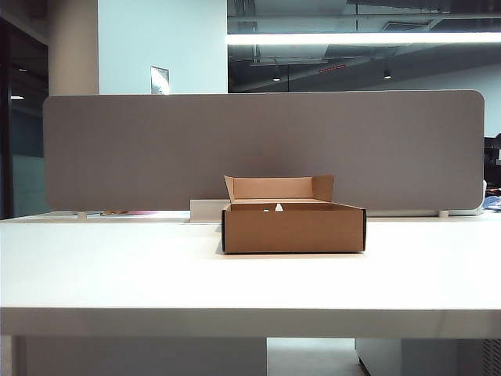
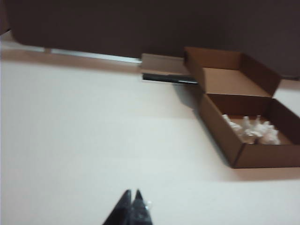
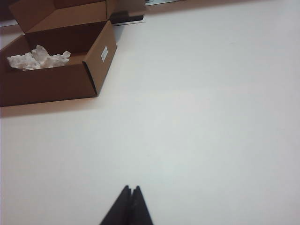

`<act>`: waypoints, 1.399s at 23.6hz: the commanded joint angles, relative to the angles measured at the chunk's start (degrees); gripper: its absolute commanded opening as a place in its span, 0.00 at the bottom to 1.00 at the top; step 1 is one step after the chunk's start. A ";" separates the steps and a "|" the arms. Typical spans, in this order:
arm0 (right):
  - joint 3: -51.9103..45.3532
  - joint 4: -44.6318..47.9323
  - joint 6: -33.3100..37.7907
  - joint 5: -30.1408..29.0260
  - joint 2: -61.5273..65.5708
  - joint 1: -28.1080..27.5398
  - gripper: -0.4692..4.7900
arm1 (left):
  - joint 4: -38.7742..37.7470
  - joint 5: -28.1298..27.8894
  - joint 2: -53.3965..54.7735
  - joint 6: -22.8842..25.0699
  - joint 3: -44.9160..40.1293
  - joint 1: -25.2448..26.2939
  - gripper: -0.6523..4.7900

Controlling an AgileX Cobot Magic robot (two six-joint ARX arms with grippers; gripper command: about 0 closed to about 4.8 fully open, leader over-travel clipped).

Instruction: Pick up all the paper balls on the table and put them in the paper box.

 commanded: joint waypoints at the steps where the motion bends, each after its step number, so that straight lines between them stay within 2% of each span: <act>1: -0.22 0.39 -0.11 0.11 0.09 0.02 0.09 | 0.46 2.23 -2.03 -0.02 -2.80 3.41 0.11; 3: -0.22 0.39 -0.11 0.11 0.09 0.02 0.09 | 0.81 4.24 -4.09 -0.04 -5.07 5.64 0.11; 14: -0.22 0.39 -0.11 0.11 0.09 0.00 0.09 | 1.60 6.91 -14.29 0.22 -12.15 8.17 0.11; 24: -0.22 0.31 -0.11 0.11 0.09 0.00 0.09 | 3.80 7.67 -14.19 1.25 -13.16 8.26 0.11; 33: -0.22 0.28 -0.11 0.11 0.09 0.00 0.09 | 2.23 7.65 -14.19 1.07 -13.16 8.24 0.11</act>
